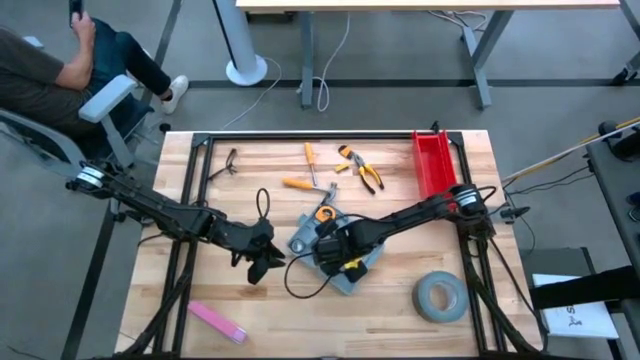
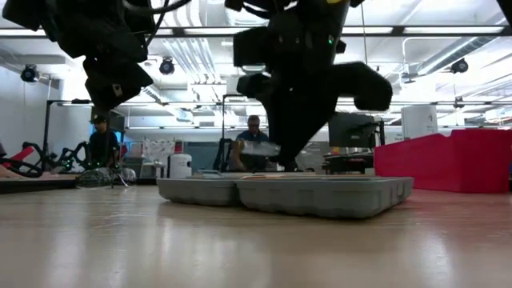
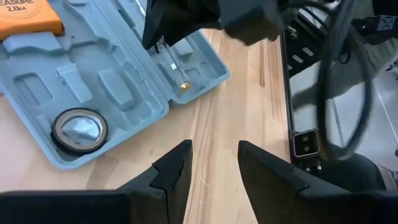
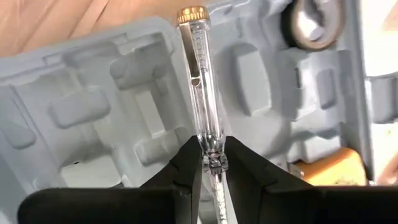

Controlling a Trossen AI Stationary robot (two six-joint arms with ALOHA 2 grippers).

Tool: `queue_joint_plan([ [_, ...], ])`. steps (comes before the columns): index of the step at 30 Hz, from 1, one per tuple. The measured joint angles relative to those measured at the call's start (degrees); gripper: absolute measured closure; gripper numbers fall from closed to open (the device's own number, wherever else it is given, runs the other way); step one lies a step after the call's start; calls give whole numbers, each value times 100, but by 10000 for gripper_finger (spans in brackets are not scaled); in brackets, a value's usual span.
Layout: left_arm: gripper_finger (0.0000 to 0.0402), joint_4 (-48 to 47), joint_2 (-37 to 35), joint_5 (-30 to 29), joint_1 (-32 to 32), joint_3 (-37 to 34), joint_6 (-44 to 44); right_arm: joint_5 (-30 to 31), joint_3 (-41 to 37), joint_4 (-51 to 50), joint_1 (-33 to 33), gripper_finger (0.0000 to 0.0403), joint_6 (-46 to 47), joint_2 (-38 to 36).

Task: Prefit tool cases
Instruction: Remove the transparent flat screwdriver from the gray pre-fit tool case

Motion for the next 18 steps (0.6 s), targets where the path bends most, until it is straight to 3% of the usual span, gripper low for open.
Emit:
queue_joint_plan([
  [18,264,3,0,-2,-1,2,12,46,10,-176,-230,359,320,-765],
])
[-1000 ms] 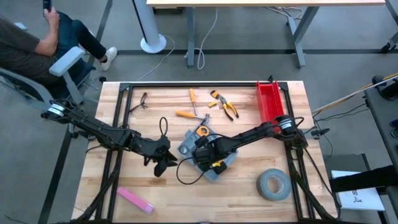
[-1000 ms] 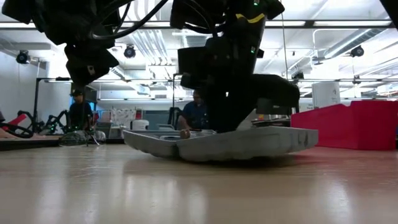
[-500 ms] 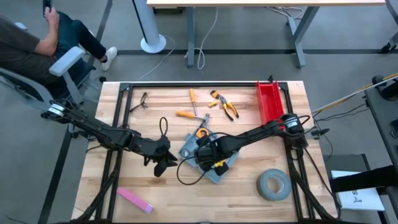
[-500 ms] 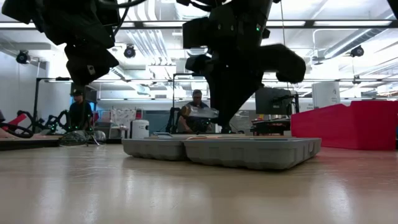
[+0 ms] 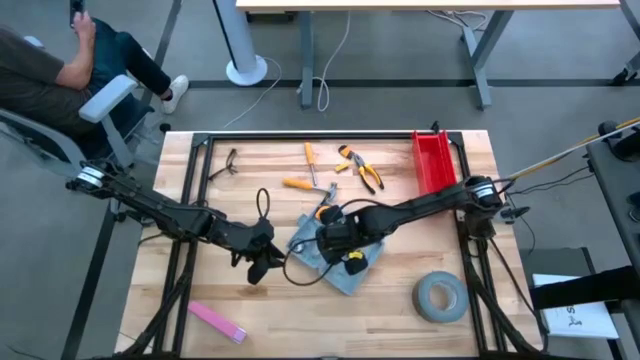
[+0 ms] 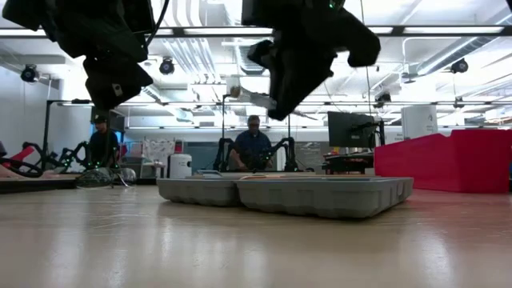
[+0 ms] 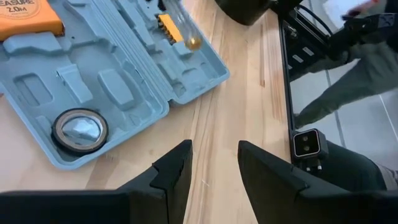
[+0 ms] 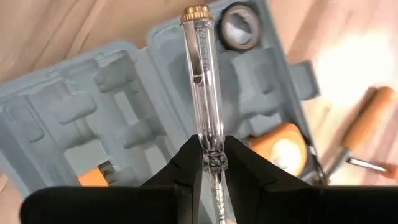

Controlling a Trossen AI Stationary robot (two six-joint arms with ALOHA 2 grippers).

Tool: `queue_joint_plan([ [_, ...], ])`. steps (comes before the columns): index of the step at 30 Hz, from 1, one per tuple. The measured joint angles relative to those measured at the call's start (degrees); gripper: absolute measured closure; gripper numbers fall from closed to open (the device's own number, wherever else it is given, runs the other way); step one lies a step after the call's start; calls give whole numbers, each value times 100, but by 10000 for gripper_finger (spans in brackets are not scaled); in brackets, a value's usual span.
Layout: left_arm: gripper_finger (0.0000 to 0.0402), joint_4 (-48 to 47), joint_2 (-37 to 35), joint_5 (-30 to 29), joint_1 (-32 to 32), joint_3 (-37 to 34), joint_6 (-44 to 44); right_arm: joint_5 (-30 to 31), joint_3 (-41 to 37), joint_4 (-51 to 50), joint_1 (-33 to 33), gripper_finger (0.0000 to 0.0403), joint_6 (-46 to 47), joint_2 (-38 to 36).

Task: Prefit tool cases
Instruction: Remove the transparent flat screwdriver from the gray pre-fit tool case

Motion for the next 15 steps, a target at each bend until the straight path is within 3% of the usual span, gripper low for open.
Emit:
queue_joint_plan([
  [15,264,1,-2,-2,-2,0,23,316,4,-171,-619,361,77,-695],
])
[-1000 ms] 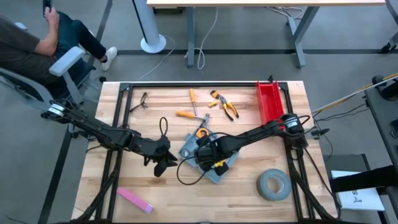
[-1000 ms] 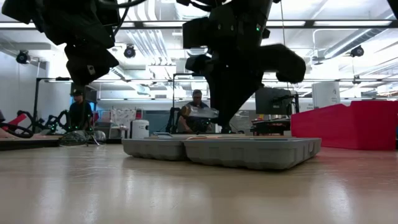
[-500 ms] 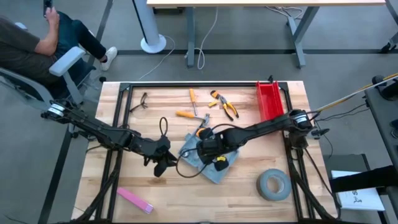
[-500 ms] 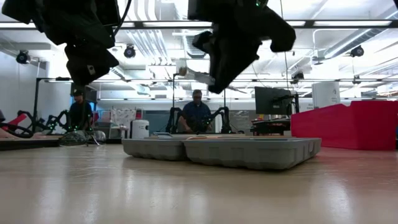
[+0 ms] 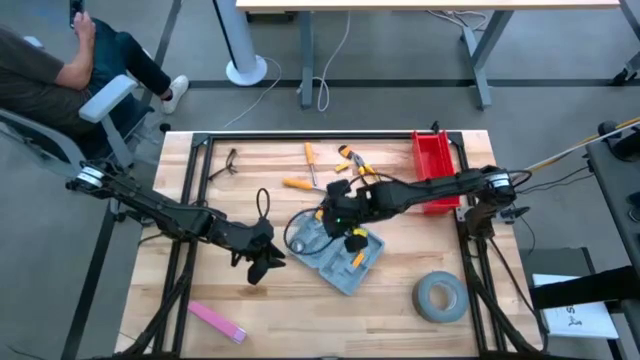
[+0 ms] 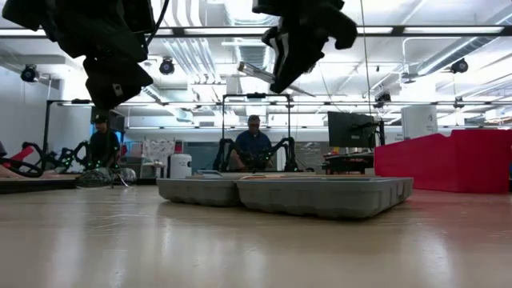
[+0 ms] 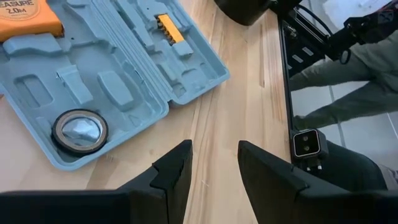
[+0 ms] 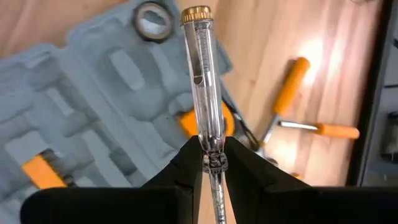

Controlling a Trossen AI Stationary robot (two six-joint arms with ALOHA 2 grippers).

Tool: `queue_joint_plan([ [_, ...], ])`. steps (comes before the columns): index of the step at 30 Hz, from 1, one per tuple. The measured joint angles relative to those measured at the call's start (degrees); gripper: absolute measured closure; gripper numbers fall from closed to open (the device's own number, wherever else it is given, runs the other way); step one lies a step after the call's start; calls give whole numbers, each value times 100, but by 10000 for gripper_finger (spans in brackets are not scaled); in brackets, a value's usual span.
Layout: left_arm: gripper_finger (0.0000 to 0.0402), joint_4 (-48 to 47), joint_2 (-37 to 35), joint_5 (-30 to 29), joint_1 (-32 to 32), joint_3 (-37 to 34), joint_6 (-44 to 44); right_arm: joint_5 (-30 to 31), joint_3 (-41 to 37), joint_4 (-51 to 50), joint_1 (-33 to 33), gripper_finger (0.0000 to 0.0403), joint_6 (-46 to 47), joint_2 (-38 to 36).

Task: Prefit tool cases
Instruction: Remove the transparent flat screwdriver from the gray pre-fit tool case

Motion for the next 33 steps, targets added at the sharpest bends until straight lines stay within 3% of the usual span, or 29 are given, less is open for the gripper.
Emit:
queue_joint_plan([
  [14,264,0,0,-2,-15,0,-2,-150,-450,-33,-892,353,-4,-77],
  [23,264,2,0,-6,-30,0,-24,-681,-1111,634,-1782,366,135,-77],
  [33,264,0,0,-7,-32,0,-26,-975,-1570,1248,-2540,348,517,-60],
])
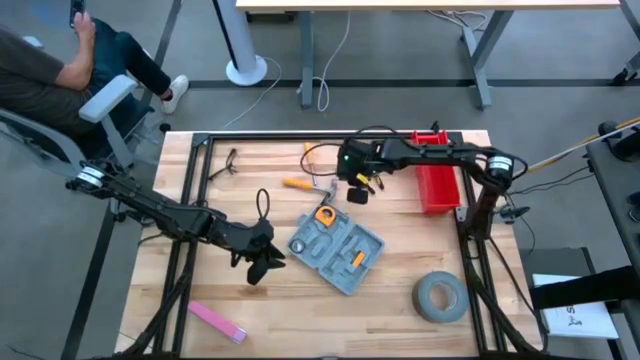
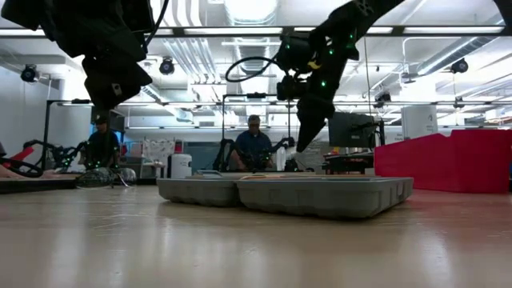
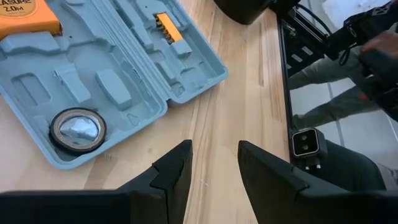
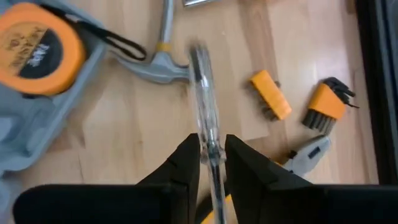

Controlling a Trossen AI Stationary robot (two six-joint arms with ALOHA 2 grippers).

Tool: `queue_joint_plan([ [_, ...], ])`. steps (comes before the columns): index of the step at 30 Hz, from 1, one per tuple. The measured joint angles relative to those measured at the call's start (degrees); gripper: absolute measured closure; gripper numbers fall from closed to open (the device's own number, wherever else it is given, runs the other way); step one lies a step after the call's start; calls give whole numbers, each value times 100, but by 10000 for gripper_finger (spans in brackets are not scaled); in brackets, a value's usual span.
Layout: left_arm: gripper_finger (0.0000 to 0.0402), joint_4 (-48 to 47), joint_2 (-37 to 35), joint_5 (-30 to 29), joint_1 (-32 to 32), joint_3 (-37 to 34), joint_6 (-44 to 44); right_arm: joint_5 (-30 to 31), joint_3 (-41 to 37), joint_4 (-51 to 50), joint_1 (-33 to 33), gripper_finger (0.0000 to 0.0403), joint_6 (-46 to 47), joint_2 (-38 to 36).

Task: Prefit tool cases
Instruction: Remove the transparent flat screwdriver from the gray pre-fit tool case, then remove the yellow screwdriver bit set from the gray pre-fit tool case

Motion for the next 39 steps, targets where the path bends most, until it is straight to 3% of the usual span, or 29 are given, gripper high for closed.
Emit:
queue_joint_plan([
  [13,264,89,0,-39,-16,0,40,-151,-19,601,-114,362,192,44],
  [23,264,243,0,-172,-16,0,44,-458,-26,719,-201,363,925,504],
  [39,264,487,2,-520,-7,0,248,-754,-24,1360,513,358,1690,127],
])
